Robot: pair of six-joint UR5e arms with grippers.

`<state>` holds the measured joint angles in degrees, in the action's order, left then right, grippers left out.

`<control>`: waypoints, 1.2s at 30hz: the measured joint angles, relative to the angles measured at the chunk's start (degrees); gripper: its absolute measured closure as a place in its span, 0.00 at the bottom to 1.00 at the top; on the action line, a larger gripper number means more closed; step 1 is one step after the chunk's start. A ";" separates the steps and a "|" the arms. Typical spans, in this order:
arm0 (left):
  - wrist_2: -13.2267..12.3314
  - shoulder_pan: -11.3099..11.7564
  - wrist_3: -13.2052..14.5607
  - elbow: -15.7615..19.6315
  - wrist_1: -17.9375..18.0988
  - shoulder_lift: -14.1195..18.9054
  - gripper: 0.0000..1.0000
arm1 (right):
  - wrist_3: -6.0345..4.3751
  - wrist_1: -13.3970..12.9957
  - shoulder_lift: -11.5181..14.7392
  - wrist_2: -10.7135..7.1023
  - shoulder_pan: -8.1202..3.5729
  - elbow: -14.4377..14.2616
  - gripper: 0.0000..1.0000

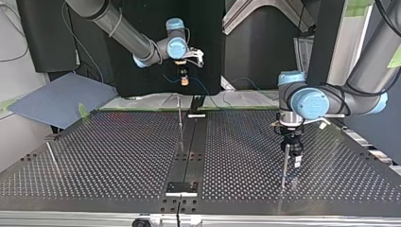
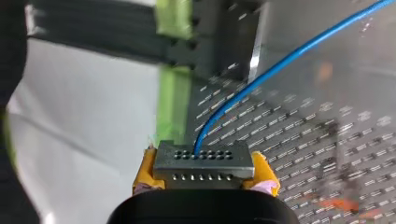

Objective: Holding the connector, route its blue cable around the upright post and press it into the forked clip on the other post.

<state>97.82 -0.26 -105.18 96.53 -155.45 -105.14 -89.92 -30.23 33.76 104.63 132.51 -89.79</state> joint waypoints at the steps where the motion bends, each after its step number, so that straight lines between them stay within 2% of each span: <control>1: 0.15 0.00 0.07 0.00 -0.01 0.00 0.00 | 0.00 -0.42 -0.49 0.34 -0.21 -0.30 1.00; 7: 0.70 -0.08 0.65 0.01 -0.04 0.00 0.00 | -0.18 -3.52 -3.70 1.13 -1.99 -2.53 1.00; 11: 0.81 -0.10 0.81 -0.02 -0.04 0.00 0.00 | -0.32 -5.50 -5.50 1.13 -3.70 -4.17 1.00; 20: 0.83 -0.11 0.87 -0.03 -0.01 0.00 0.00 | -0.15 -9.67 -8.42 1.05 -6.54 -4.82 1.00; 29: 0.83 -0.15 0.94 -0.04 -0.04 0.00 0.00 | 0.01 -14.17 -11.73 0.64 -8.62 -4.83 1.00; 36: 0.83 -0.18 0.94 -0.05 -0.04 0.00 0.00 | 0.19 -14.66 -11.67 0.43 -9.34 -4.86 1.00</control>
<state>98.65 -0.44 -104.23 96.49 -155.49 -105.15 -89.72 -44.90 22.10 105.06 123.17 -94.64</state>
